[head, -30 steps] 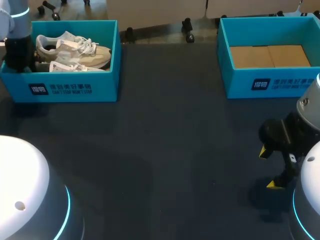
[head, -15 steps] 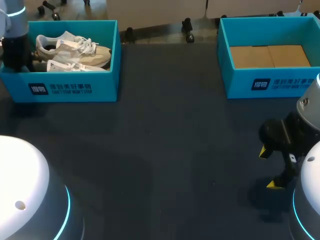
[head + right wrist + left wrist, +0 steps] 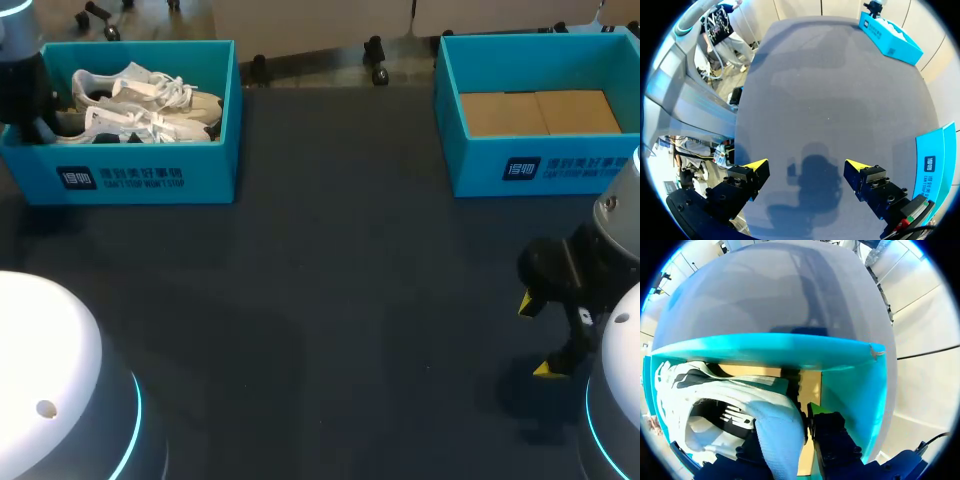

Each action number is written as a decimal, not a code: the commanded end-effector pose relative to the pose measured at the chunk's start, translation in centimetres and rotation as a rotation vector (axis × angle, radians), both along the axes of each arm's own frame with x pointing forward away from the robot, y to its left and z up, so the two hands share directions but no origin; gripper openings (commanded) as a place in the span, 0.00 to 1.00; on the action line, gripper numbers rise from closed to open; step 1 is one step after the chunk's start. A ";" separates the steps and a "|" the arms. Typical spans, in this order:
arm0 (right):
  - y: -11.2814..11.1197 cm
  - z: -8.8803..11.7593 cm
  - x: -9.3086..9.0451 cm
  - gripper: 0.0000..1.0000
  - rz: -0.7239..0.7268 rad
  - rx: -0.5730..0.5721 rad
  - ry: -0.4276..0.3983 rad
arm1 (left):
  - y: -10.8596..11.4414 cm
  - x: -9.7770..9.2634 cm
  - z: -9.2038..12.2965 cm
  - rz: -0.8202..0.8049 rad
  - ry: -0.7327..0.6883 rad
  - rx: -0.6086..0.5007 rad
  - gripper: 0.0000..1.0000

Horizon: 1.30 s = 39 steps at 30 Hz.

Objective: Take the shoe out of the shoebox, open the shoe tongue, remove and reinsert the insole, then place the shoe into the shoebox

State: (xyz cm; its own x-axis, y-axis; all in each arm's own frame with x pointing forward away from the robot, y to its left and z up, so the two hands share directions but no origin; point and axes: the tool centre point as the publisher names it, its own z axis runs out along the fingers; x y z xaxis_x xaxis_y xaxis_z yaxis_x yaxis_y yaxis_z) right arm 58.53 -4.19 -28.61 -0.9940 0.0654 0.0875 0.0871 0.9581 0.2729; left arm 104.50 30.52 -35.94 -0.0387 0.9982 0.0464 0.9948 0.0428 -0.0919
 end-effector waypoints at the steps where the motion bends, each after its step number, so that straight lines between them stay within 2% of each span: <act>1: 0.0 -0.1 -0.1 1.00 0.001 -0.001 -0.001 | -0.3 -0.4 1.1 0.003 -0.006 0.006 0.00; 20: 0.0 -0.1 -0.1 1.00 0.001 -0.001 -0.001 | -0.6 0.8 4.4 0.072 -0.011 0.024 0.00; 39: 0.0 -0.1 -0.1 1.00 0.001 -0.001 -0.001 | -0.7 2.0 5.0 0.135 -0.016 0.033 0.00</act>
